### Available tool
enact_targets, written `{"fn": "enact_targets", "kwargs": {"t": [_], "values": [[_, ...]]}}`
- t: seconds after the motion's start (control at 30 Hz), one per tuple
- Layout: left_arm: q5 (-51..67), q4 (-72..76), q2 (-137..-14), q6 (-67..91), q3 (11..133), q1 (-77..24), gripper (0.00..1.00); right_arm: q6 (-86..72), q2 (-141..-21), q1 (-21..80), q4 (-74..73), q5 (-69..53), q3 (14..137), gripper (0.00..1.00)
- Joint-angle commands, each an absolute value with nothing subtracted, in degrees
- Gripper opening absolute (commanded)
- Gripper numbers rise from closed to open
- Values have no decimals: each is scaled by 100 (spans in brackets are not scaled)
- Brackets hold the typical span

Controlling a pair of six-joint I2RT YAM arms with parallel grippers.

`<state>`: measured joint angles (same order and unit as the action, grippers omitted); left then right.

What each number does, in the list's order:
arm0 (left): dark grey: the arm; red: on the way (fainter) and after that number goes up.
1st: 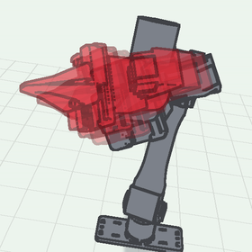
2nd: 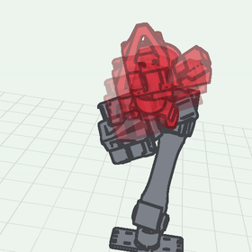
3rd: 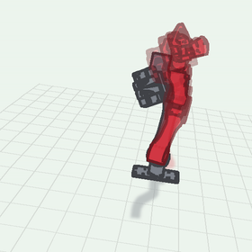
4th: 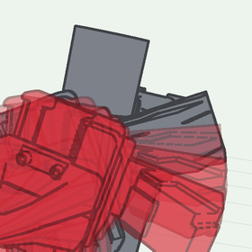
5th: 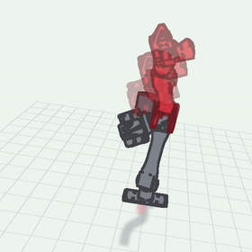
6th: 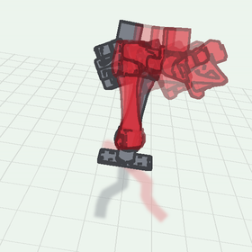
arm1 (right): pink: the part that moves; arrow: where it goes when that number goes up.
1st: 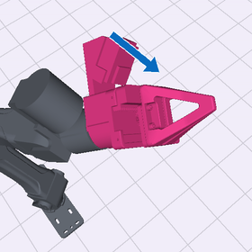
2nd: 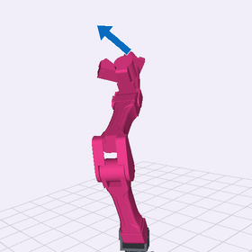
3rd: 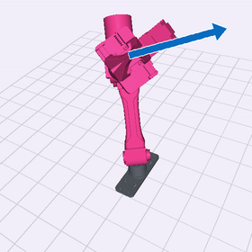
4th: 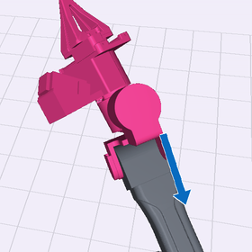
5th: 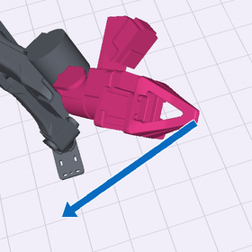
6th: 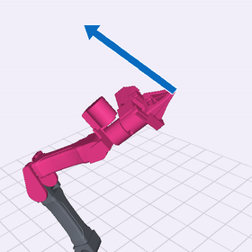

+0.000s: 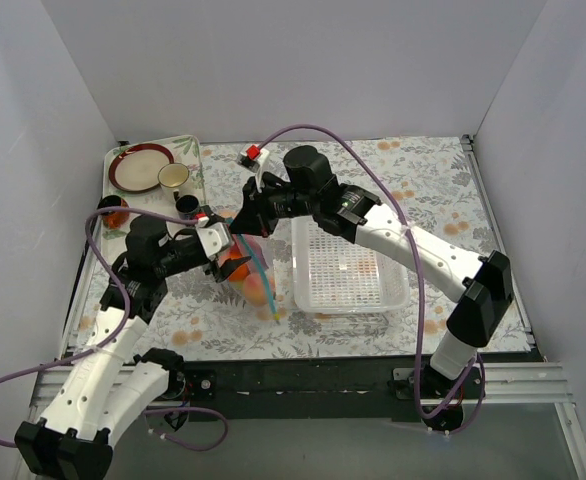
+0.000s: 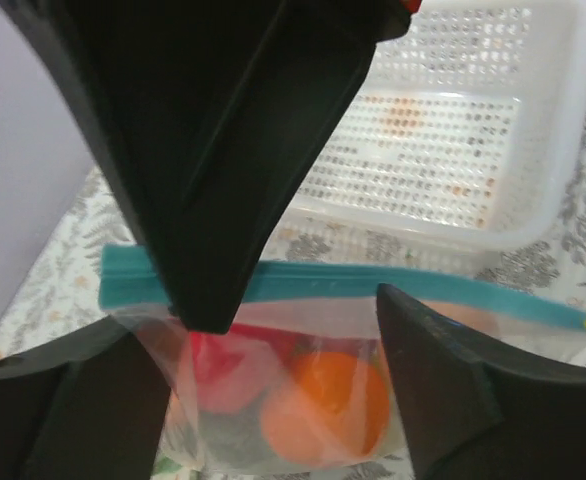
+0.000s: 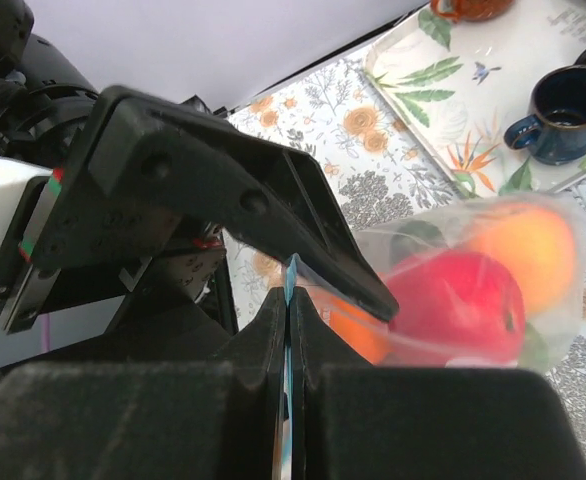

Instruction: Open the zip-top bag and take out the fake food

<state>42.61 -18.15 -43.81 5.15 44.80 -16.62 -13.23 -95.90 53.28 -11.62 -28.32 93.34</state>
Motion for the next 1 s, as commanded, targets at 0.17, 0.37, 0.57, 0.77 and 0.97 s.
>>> {"fn": "enact_targets", "kwargs": {"t": [0.17, 0.37, 0.57, 0.77, 0.97], "values": [[4738, -3339, -5009, -518, 5352, -1644, 47, -994, -10002, 5344, -1406, -3445, 10063, 1], [4527, -3480, -5124, -826, 5449, -1644, 14, -844, -10055, 5344, -1573, -3253, 10274, 1], [3930, -3271, -5440, -432, 5730, -1644, 0, -738, -10046, 5274, -1503, -2515, 10468, 41], [3112, -2514, -5124, -62, 5283, -1591, 0, -168, -9195, 5089, -950, -2118, 9214, 67], [2435, -2347, -5019, 500, 5045, -1556, 0, -245, -7798, 4799, -151, -2171, 6879, 71]]}}
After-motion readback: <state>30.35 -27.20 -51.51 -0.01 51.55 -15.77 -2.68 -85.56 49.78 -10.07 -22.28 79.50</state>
